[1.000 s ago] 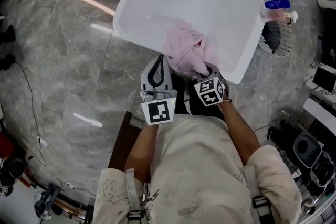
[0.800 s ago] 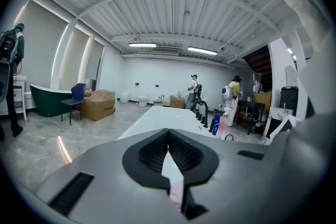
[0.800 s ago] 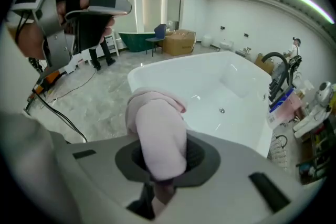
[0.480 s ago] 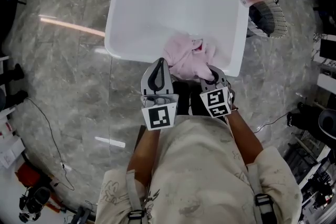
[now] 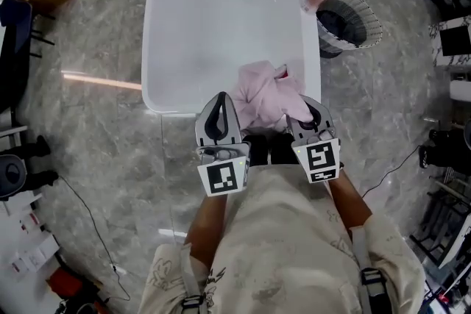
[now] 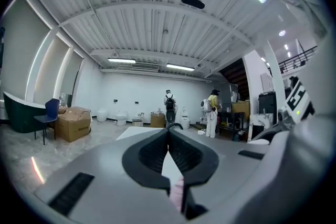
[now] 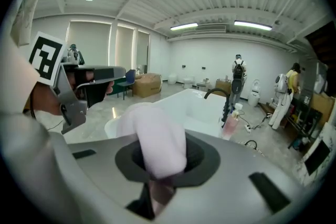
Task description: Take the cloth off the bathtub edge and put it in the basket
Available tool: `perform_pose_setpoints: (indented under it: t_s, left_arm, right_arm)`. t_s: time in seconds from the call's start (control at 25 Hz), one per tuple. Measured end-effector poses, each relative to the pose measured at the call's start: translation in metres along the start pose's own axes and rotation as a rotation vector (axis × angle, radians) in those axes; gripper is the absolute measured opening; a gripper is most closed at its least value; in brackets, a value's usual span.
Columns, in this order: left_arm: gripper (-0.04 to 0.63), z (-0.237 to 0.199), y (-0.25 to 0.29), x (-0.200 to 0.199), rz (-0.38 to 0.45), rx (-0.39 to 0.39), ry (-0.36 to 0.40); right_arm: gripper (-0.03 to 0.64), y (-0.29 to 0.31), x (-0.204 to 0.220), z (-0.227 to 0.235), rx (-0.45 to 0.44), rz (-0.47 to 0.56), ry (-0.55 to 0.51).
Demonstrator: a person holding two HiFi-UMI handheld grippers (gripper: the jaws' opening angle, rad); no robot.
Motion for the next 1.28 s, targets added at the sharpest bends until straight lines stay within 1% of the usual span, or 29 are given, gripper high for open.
perform_pose_setpoints:
  t_s: [0.2,0.32,0.52,0.72,0.84,1.04,1.12,1.2,1.28]
  left_arm:
    - [0.002,0.028,0.021,-0.029,0.048,0.052,0.029]
    - [0.003,0.053,0.039,-0.046,0.07,0.092,0.042]
    - [0.002,0.095,0.062,-0.075,0.107,0.152,0.044]
    - [0.002,0.144,0.089,-0.096,0.135,0.225,0.046]
    - [0.003,0.175,0.102,-0.101,0.133,0.269,0.051]
    - [0.003,0.234,0.119,-0.104,0.125,0.358,0.063]
    - [0.003,0.258,0.127,-0.105,0.122,0.396,0.065]
    - [0.003,0.28,0.132,-0.107,0.124,0.425,0.063]
    - [0.003,0.305,0.134,-0.106,0.129,0.458,0.06]
  right_arm:
    - [0.048,-0.046,-0.028,0.046,0.132,0.157,0.083]
    - [0.048,-0.076,-0.037,0.083,0.222,0.224,0.115]
    - [0.048,-0.12,-0.05,0.132,0.333,0.342,0.169]
    - [0.048,-0.166,-0.05,0.189,0.478,0.416,0.22]
    - [0.048,-0.195,-0.045,0.223,0.565,0.455,0.245]
    - [0.048,-0.242,-0.029,0.274,0.707,0.513,0.261]
    - [0.048,-0.261,-0.03,0.294,0.763,0.531,0.263]
    - [0.048,-0.277,-0.029,0.311,0.797,0.537,0.254]
    - [0.048,-0.293,-0.016,0.322,0.82,0.538,0.252]
Point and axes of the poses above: the fingertips, and each gripper's own axes: y forward along the fingers, z to its right, x out of its underside, the point moved 4 cm from there along -y, backward along the fingers, and after that the axes turned 3 degrees about x, right-handed, at the moved point
